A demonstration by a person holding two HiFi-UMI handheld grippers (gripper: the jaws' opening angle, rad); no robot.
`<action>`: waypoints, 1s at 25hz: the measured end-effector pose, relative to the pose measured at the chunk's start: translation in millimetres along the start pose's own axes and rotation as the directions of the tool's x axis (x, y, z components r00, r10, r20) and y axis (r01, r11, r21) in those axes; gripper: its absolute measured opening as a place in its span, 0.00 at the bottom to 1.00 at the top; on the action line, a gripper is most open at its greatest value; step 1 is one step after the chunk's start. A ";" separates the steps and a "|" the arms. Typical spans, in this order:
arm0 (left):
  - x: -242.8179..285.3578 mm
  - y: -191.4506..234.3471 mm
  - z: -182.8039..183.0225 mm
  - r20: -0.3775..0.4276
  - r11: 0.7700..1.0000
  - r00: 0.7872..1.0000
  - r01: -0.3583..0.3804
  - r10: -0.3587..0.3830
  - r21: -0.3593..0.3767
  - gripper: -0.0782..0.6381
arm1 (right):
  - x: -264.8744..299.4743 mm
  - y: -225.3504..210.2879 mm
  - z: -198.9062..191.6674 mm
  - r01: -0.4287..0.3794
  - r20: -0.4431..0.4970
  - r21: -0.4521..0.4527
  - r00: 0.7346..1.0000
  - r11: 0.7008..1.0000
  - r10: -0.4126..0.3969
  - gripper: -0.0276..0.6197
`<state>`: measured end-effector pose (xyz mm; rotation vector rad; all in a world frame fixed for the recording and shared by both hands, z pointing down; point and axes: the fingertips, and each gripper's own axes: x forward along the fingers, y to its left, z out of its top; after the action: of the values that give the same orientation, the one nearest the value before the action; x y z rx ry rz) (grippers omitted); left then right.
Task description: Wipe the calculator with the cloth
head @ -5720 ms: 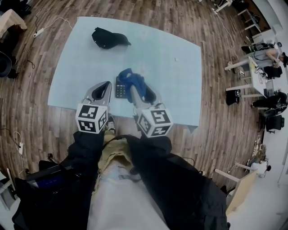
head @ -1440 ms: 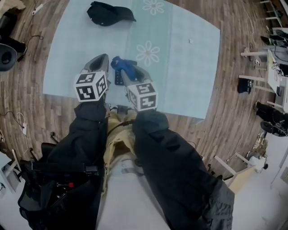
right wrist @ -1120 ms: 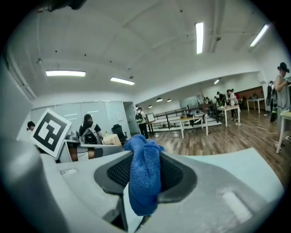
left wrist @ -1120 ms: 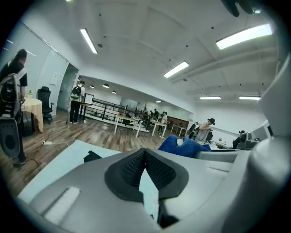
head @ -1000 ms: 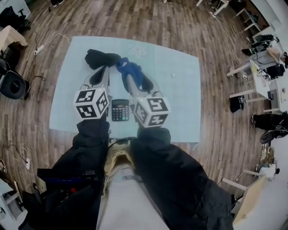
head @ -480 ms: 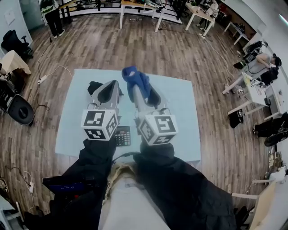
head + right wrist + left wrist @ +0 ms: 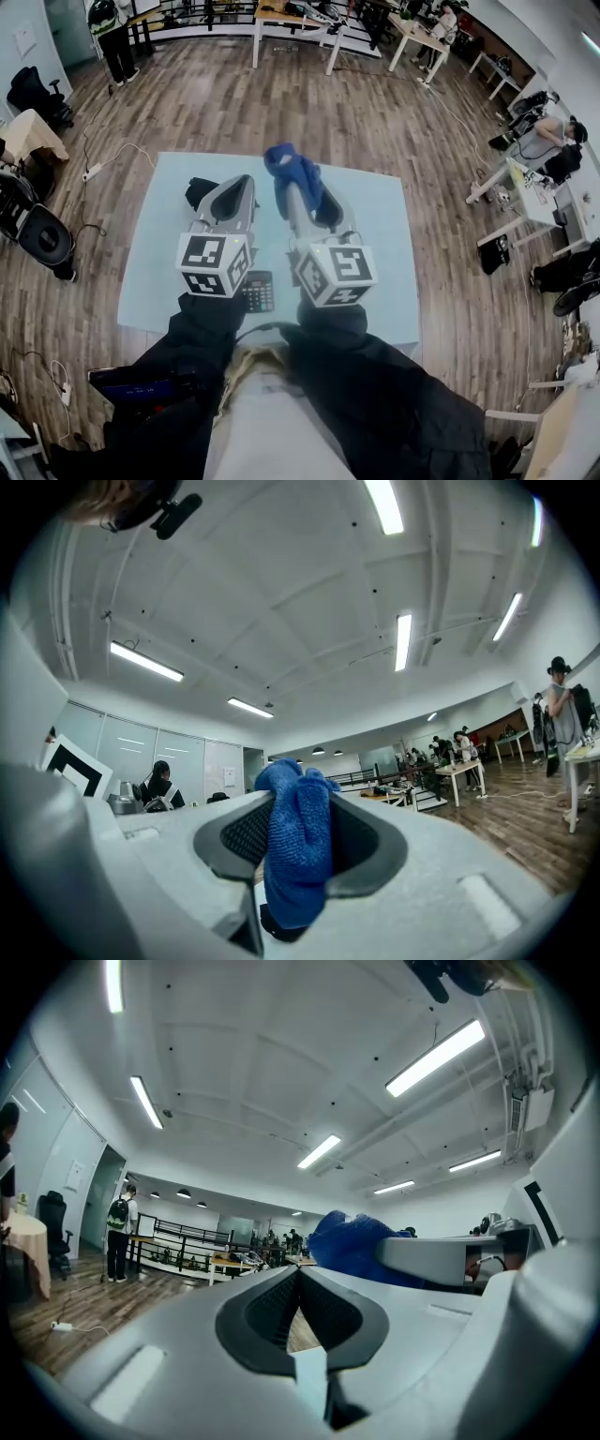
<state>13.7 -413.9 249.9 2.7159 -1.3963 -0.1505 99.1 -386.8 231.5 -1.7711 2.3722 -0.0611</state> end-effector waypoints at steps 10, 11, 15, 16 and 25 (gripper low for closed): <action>-2.1 5.0 1.9 0.009 1.000 1.000 -0.013 0.013 0.004 0.10 | 0.0 -0.3 1.1 0.007 0.005 -0.011 1.000 1.000 -0.007 0.26; -1.8 4.4 1.8 0.009 1.000 1.000 -0.012 0.012 0.004 0.10 | -0.8 -1.2 1.4 0.009 0.006 -0.011 1.000 1.000 -0.009 0.26; 0.0 3.8 2.4 0.005 1.000 1.000 -0.010 0.010 0.006 0.10 | -0.9 -2.5 2.0 0.011 0.004 -0.014 1.000 1.000 -0.011 0.26; 0.3 3.8 2.3 0.004 1.000 1.000 -0.009 0.009 0.006 0.10 | -1.0 -2.7 1.4 0.011 0.003 -0.014 1.000 1.000 -0.011 0.26; 3.1 1.3 -0.5 -0.006 1.000 1.000 -0.003 0.003 0.011 0.10 | -0.3 -6.6 -1.6 0.009 -0.008 0.003 1.000 1.000 -0.008 0.26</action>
<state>14.5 -417.2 250.4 2.7205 -1.4039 -0.1347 105.2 -388.5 234.0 -1.7831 2.3690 -0.0724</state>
